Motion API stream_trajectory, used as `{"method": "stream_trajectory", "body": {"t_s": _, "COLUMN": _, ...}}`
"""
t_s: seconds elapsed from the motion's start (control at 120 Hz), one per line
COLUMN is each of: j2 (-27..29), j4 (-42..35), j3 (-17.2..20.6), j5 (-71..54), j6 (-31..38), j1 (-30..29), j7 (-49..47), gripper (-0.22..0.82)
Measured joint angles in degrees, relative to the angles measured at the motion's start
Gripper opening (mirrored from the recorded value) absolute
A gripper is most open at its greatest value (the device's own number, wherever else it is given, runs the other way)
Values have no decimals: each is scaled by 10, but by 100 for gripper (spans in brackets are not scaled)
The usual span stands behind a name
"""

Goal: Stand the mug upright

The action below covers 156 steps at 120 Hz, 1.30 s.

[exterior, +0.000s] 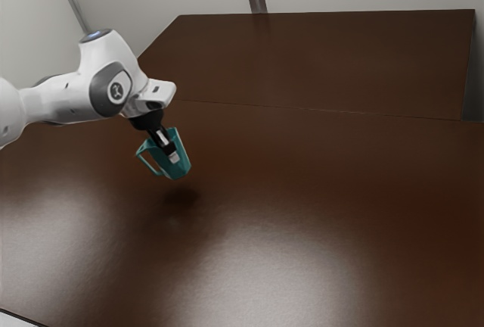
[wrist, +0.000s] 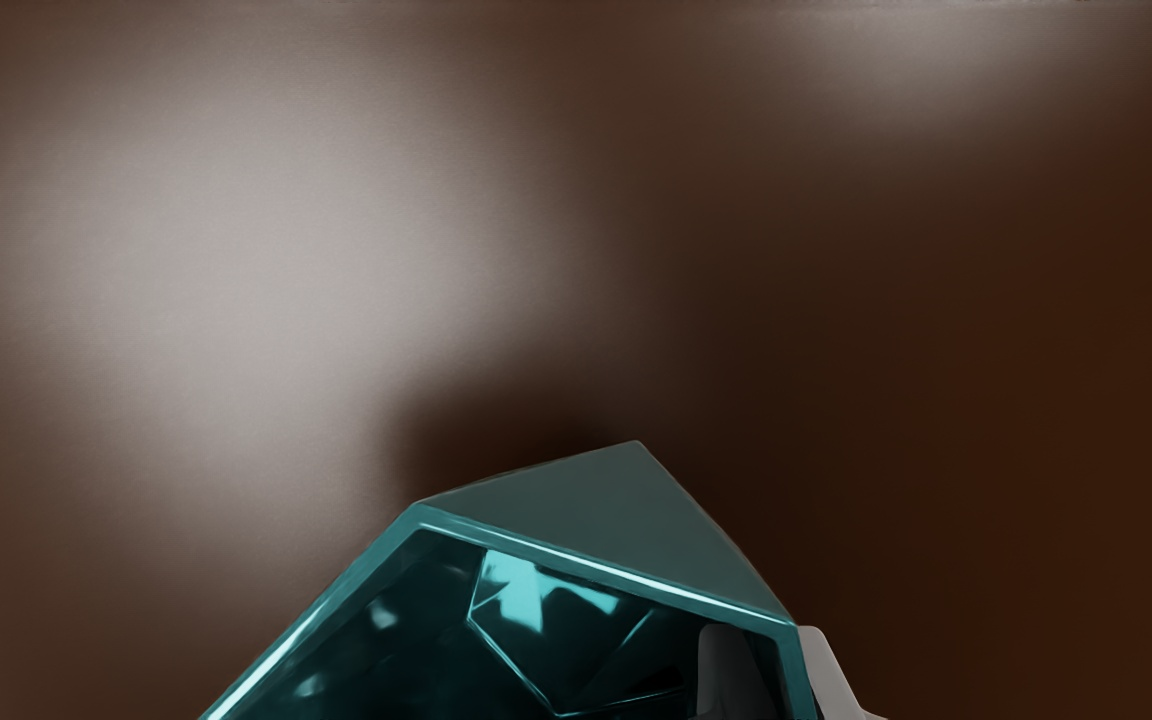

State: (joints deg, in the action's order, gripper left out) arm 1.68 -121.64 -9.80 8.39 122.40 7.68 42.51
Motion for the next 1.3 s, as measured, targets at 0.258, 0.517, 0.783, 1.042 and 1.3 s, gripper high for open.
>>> {"method": "stream_trajectory", "body": {"t_s": 0.258, "j2": 24, "j4": -48, "j3": 17, "j5": -37, "j6": 19, "j1": -21, "j7": -69, "gripper": -18}}
{"method": "stream_trajectory", "body": {"t_s": 0.517, "j2": 11, "j4": -57, "j3": 19, "j5": -61, "j6": 38, "j1": -4, "j7": -117, "gripper": -18}}
{"method": "stream_trajectory", "body": {"t_s": 0.783, "j2": -20, "j4": -45, "j3": 19, "j5": -68, "j6": 66, "j1": 17, "j7": -150, "gripper": -18}}
{"method": "stream_trajectory", "body": {"t_s": 1.042, "j2": -34, "j4": -45, "j3": 20, "j5": -70, "j6": 76, "j1": 25, "j7": -171, "gripper": -18}}
{"method": "stream_trajectory", "body": {"t_s": 1.3, "j2": -42, "j4": -52, "j3": 19, "j5": -73, "j6": 81, "j1": 19, "j7": -189, "gripper": -18}}
